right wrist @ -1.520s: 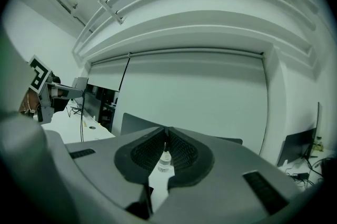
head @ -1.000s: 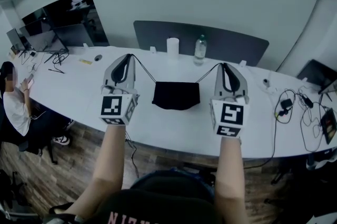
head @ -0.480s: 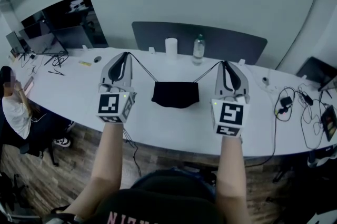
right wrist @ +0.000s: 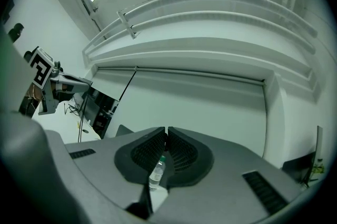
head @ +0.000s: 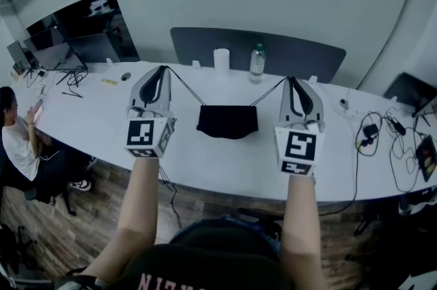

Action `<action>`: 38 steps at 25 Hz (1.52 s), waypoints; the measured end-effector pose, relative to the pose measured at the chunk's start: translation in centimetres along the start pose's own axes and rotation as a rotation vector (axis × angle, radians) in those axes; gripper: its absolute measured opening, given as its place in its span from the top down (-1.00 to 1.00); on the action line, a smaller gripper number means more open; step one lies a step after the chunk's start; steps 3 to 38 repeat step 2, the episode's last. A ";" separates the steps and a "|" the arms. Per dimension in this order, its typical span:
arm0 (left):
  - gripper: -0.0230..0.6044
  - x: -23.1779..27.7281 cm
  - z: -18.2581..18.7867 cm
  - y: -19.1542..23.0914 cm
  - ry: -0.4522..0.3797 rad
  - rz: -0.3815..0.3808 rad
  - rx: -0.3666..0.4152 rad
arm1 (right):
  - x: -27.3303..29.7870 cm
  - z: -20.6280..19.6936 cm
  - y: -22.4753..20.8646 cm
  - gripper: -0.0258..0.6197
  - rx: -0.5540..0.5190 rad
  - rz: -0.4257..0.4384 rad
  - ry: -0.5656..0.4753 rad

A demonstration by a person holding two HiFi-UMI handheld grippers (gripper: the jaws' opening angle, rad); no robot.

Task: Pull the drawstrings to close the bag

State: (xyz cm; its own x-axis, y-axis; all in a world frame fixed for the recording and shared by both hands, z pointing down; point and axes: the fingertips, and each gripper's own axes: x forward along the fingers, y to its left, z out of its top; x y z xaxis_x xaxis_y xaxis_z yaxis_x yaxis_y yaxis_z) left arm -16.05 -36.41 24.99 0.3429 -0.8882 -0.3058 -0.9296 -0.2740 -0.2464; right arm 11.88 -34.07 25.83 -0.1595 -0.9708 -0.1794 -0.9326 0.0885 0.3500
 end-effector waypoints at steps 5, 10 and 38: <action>0.89 0.0 0.1 0.0 -0.003 0.002 -0.001 | 0.0 0.0 0.0 0.89 -0.001 -0.002 -0.001; 0.89 0.0 0.1 0.0 -0.003 0.002 -0.001 | 0.0 0.0 0.0 0.89 -0.001 -0.002 -0.001; 0.89 0.0 0.1 0.0 -0.003 0.002 -0.001 | 0.0 0.0 0.0 0.89 -0.001 -0.002 -0.001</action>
